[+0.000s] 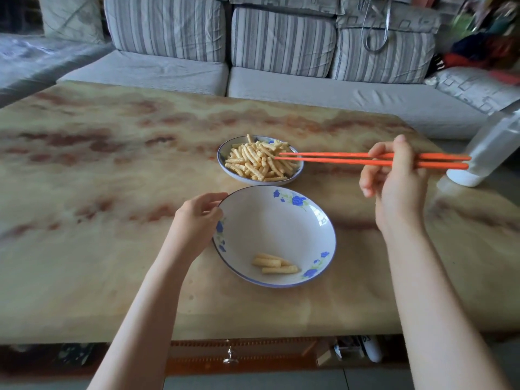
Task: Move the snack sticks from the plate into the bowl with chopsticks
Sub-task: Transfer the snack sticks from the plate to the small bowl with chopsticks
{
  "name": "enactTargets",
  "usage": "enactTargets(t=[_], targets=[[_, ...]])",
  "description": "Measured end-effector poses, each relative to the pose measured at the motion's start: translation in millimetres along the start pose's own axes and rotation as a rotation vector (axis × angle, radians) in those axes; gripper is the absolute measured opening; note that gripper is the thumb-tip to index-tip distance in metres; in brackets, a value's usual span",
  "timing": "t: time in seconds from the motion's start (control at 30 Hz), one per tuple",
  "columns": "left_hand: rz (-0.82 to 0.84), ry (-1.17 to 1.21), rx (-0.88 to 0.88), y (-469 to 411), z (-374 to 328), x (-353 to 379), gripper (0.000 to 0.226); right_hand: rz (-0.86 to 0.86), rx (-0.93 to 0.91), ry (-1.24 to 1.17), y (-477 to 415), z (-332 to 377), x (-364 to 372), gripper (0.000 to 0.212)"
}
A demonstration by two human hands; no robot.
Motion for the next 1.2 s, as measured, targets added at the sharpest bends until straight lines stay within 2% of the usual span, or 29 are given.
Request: enactTargets(t=[0.1,0.2,0.33,0.63,0.87,1.2], targets=[[0.000,0.006,0.000,0.1,0.5,0.2,0.041,0.220,0.113,0.046,1.0,10.4,-4.5,0.045],[0.007,0.010,-0.002,0.2,0.5,0.6,0.041,0.419,0.153,0.231,8.1,17.9,-8.9,0.045],[0.006,0.007,0.004,0.6,1.0,0.6,0.041,0.519,0.168,0.333,15.8,19.5,-11.2,0.044],[0.008,0.001,0.008,-0.1,1.2,0.8,0.041,0.561,0.242,0.417,21.7,16.7,-10.8,0.043],[0.012,0.009,-0.004,1.0,0.1,0.8,0.041,0.541,0.228,0.412,19.6,11.4,-10.6,0.044],[0.007,0.000,0.001,0.3,0.0,1.1,0.042,0.419,0.179,0.313,11.0,4.0,-9.7,0.044]])
Point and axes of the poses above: each hand's wrist, its own y-axis away from the middle knuckle, its own x-axis out of the palm, z = x × y, the point moved 4 cm from there along -y, towards the middle knuckle, and after that the axes turned 15 degrees about -z, right-handed, at the moved point
